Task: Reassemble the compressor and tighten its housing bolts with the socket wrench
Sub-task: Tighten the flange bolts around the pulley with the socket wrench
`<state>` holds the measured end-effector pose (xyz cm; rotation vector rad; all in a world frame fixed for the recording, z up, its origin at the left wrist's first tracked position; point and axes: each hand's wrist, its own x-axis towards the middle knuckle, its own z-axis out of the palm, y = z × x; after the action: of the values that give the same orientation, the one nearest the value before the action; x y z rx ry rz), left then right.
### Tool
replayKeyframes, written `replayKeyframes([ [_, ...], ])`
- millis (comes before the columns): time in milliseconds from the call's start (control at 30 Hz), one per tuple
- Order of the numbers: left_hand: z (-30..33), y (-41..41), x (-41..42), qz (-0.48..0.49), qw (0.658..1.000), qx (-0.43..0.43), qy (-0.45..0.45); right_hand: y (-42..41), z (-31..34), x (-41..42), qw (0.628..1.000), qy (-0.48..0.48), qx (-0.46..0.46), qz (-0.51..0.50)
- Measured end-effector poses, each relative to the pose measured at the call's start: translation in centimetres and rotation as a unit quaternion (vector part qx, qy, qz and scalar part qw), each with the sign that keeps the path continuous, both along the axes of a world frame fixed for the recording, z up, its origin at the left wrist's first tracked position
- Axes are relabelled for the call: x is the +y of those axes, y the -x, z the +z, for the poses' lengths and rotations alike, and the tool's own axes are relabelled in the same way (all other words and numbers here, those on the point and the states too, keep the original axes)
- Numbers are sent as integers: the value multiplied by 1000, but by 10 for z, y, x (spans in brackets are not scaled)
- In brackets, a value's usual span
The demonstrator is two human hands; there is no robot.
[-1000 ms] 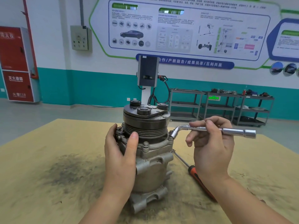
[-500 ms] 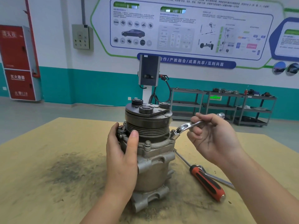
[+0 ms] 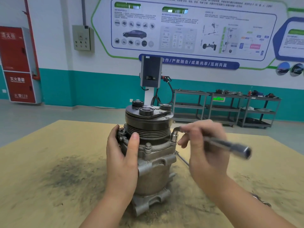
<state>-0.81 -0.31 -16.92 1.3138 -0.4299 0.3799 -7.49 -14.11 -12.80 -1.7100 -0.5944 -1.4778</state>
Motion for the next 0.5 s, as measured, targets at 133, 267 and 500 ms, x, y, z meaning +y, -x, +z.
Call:
replayKeyframes([
  [133, 0, 0, 1, -5, 1000, -1, -5, 2, 1, 10, 981, 153, 28, -112],
  [267, 6, 2, 9, -36, 998, 21, -56, 8, 13, 13, 980, 149, 53, -121],
  [500, 24, 6, 22, -91, 980, 26, -177, 8, 40, -12, 919, -318, 163, 163],
])
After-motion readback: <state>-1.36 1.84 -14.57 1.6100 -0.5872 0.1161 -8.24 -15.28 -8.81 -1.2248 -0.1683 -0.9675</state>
